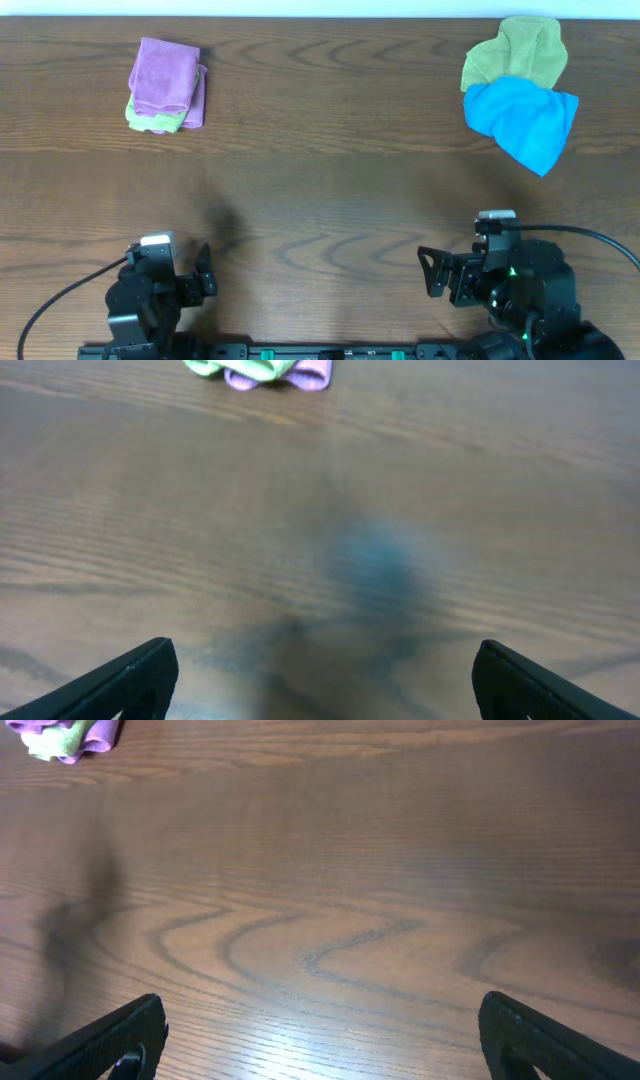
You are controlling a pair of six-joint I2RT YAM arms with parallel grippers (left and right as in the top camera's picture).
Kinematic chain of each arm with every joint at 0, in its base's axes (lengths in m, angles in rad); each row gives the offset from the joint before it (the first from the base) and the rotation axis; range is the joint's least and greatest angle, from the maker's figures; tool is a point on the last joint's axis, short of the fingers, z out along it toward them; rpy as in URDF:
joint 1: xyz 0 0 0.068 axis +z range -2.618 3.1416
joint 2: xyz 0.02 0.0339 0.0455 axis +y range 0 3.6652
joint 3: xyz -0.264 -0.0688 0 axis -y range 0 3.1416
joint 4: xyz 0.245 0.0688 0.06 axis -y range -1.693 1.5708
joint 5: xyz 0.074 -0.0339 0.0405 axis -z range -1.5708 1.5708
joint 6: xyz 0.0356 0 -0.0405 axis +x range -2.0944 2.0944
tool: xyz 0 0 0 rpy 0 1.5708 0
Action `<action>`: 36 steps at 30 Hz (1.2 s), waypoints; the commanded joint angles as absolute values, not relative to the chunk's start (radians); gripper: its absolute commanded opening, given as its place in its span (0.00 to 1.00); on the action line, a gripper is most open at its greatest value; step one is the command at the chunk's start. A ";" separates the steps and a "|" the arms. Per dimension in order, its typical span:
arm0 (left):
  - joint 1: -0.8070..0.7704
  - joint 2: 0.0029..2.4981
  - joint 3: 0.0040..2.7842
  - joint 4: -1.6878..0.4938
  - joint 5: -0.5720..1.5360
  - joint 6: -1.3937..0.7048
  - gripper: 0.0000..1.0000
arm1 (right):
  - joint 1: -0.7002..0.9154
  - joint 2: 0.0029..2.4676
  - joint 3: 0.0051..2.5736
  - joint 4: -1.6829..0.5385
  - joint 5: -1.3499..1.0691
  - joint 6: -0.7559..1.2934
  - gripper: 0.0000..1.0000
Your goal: Fold the cloth
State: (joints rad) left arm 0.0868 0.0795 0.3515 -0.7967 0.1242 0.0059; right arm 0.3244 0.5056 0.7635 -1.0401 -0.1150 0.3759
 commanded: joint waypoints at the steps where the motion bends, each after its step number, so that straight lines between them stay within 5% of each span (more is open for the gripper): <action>1: 0.065 0.054 0.334 -0.810 0.067 0.039 0.95 | 0.319 0.502 0.765 -1.042 -0.112 0.389 0.99; 36: 0.005 0.004 0.303 -0.866 0.068 0.180 0.95 | 0.317 0.501 0.765 -1.013 -0.076 0.372 0.99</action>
State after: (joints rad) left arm 0.0109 0.0120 0.3153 -0.8642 0.0776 0.1623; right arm 0.3241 0.5056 0.7635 -1.0222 -0.1112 0.3752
